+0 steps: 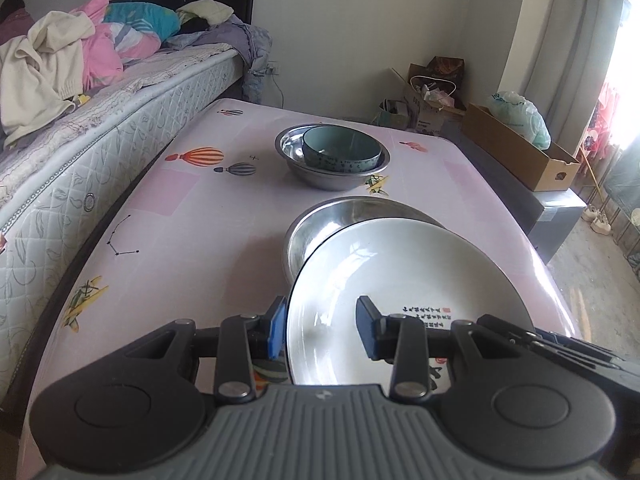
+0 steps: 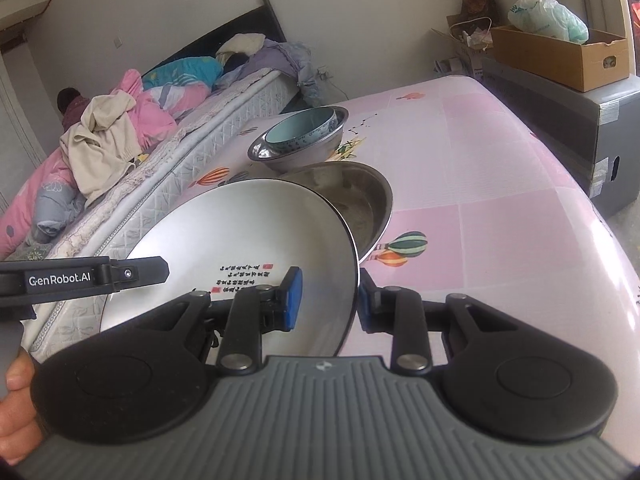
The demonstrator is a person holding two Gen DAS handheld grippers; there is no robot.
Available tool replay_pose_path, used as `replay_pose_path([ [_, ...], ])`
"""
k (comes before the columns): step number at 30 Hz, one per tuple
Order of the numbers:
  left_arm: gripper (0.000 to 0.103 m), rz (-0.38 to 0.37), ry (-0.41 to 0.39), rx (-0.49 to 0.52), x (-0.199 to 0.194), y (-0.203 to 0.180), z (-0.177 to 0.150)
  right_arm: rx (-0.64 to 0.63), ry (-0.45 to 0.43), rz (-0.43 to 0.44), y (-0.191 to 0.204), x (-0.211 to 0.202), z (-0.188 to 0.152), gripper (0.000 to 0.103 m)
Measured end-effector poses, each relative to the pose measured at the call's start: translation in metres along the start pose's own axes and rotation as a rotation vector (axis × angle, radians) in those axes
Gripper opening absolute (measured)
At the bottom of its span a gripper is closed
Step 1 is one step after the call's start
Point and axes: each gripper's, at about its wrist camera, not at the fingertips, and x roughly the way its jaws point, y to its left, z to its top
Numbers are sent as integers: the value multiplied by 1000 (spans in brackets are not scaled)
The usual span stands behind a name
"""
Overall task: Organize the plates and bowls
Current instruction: 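Lift the white plate with both grippers and carry it toward the bowl stack, then lower the white plate onto the table beside the stack and open both grippers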
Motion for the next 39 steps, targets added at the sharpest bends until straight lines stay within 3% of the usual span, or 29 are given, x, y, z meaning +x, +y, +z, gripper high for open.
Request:
replay_pose_path([
  [7,37,-14,59,-19,54,3,31,46,48,-15,-18,59,42,28],
  [13,36,-22,122,-43,87,13,38,18,87,-30,-21,95,61,28],
  [18,36,-12,104,-22,94,15,44,-7,103,-36,-19,112,67,27],
  [23,36,-76,81,-42,94,19,46,-19,87,-48,-17,118,70,27],
  [31,47,-135,-9,-37,84,16,51,11,69,-27,-23,119,74,29],
  [39,53,-122,-51,-43,77,21,60,78,66,5,-33,110,73,30],
])
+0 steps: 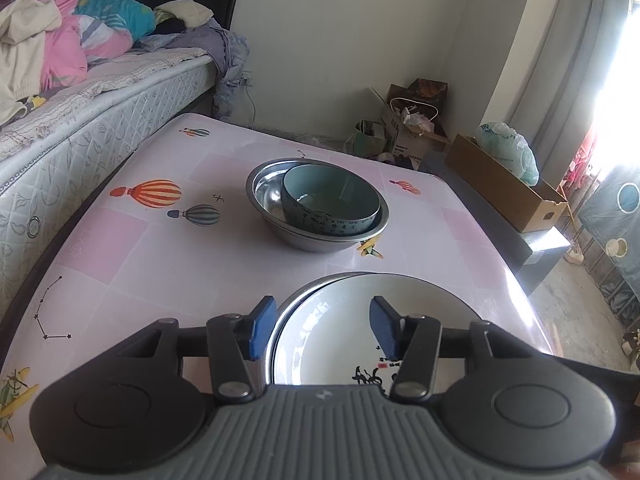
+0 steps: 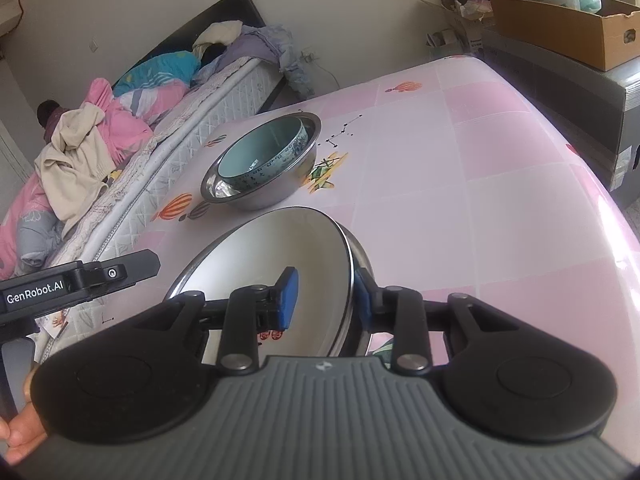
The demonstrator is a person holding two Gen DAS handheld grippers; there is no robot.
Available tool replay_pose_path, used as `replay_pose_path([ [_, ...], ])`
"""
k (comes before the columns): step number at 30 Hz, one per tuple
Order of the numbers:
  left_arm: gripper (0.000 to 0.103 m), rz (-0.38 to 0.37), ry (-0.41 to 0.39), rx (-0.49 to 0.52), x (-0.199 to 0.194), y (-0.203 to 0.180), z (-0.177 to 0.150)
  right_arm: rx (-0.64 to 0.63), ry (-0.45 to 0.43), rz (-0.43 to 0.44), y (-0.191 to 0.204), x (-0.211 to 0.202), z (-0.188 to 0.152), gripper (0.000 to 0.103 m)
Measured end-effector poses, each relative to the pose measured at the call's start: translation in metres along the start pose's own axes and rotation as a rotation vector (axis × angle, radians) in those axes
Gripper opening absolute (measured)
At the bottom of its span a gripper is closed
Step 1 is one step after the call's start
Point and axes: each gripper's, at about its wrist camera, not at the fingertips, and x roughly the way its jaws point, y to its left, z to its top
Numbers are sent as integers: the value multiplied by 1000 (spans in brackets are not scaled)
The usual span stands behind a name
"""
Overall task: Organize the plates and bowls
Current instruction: 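Lower the white plate onto the table beside the stack and open both grippers, then close both grippers on the rim of the steel bowl holding the teal bowl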
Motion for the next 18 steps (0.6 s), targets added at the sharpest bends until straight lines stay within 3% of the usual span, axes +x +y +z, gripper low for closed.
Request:
replay_pose_path([
  [4,53,8,-2,-7,-1,3,1,-8,7,-11,1,-1,0,31],
  [8,54,17,-8,-13,-3,8,1,-105,-38,-72,13,-14,3,48],
  [18,54,47,-12,-42,-3,24,6,-59,-84,-34,2,-32,21,49],
])
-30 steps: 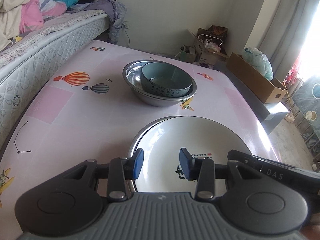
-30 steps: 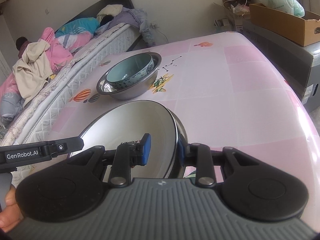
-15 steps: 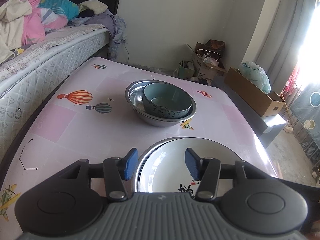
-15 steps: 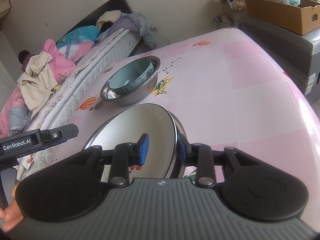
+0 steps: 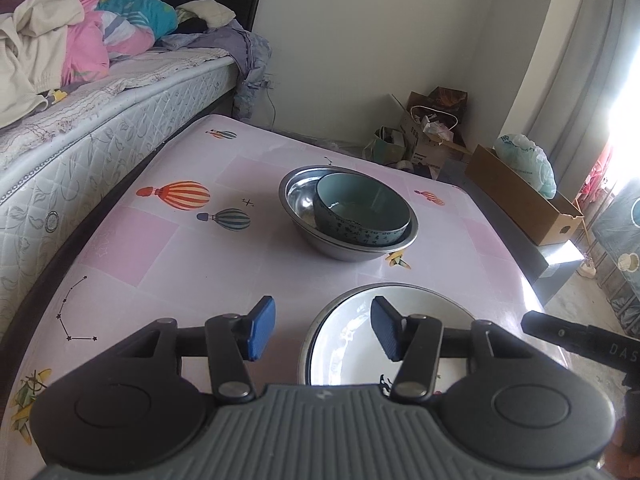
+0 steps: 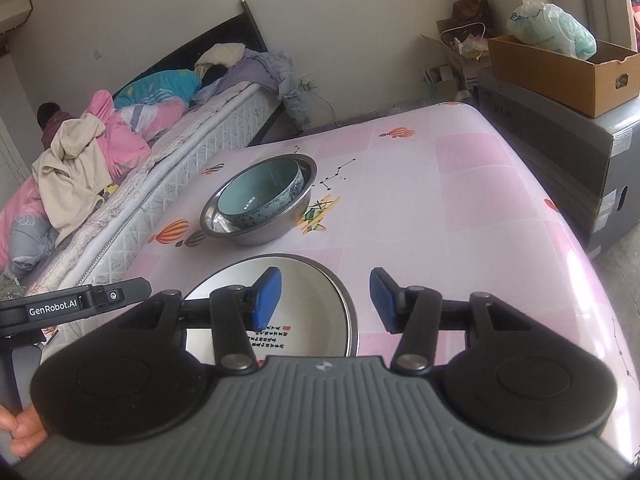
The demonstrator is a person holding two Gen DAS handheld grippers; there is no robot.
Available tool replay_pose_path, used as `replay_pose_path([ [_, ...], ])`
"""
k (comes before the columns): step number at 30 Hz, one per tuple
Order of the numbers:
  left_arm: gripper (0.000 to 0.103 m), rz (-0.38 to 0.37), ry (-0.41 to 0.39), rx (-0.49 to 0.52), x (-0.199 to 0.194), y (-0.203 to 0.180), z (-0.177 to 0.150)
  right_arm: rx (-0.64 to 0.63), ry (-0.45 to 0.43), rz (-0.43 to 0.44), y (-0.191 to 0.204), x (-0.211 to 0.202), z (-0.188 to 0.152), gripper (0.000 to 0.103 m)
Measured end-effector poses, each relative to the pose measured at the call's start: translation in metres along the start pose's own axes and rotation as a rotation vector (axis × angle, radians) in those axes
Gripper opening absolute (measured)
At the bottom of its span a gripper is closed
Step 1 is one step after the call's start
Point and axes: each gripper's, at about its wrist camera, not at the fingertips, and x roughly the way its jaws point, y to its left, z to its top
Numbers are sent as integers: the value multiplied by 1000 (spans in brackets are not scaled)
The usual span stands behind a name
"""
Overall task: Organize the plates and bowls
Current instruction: 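Close both grippers on the rim of the steel bowl holding the teal bowl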
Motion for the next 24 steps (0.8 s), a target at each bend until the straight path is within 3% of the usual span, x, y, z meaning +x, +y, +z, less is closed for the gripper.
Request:
replay_pose_path([
  [10,56,80,16,-28,19,34,44,7,-7,84,3,27,45,49],
  [15,56,83,61,-27,47,43,69,21,42,106,1,74,82,44],
  [21,53,51,114,-109,84,51,92,42,121,91,-1,138,112,34],
  [24,45,49,138,-135,102,53,100,49,154,79,-2,163,118,29],
])
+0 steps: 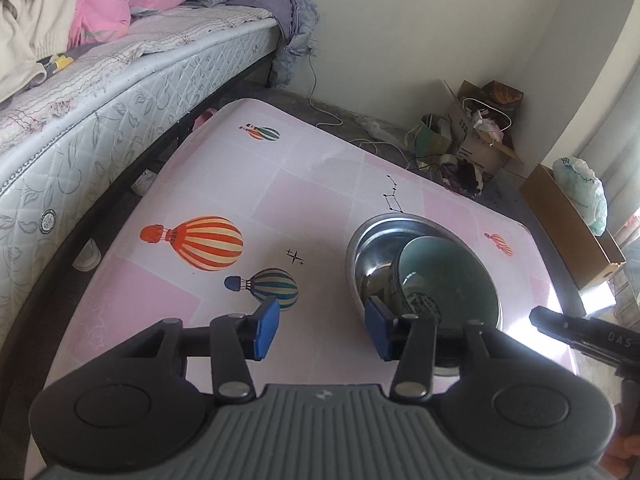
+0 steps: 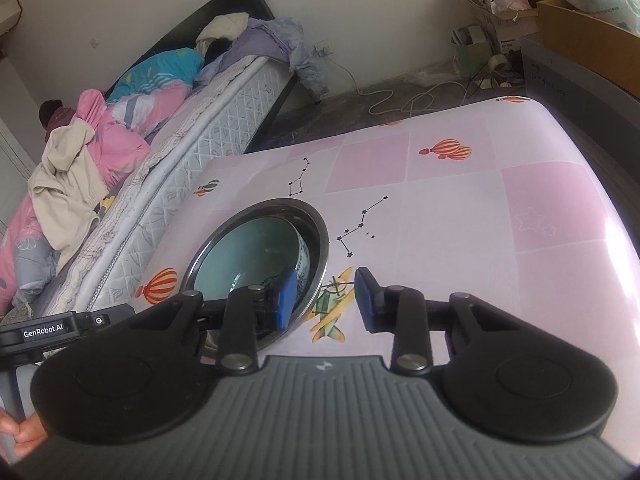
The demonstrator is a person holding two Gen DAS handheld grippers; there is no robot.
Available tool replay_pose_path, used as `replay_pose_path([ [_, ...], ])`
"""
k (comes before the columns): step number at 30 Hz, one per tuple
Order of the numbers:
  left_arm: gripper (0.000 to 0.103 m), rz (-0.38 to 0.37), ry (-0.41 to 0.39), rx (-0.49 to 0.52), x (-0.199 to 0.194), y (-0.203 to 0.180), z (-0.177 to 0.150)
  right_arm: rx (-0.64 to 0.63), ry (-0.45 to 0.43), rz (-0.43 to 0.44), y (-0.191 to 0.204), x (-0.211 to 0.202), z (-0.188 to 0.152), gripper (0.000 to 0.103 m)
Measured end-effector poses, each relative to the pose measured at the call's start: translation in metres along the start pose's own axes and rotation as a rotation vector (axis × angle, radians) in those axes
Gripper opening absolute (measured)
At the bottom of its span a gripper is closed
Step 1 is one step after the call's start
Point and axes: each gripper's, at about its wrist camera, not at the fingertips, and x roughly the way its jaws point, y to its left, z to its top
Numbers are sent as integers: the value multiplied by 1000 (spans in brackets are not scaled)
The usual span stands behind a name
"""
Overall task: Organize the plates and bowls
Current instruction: 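Close both grippers on the rim of the steel bowl holding the teal bowl, then lift the nested bowl stack with both grippers and move it over the plate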
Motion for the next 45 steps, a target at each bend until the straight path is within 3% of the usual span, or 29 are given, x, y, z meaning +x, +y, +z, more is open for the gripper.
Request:
replay_pose_path([
  [9,23,-40,100,-57,44,-1,16,74,75,33,-11,47,10,22],
  [20,17,-48,151,-69,67,-8,22,80,108,39,-11,69,18,11],
  [32,15,-51,178,-112,90,-10,21,125,121,52,-15,89,29,10],
  [45,11,-28,168,-122,86,-11,15,137,149,67,-13,104,22,6],
])
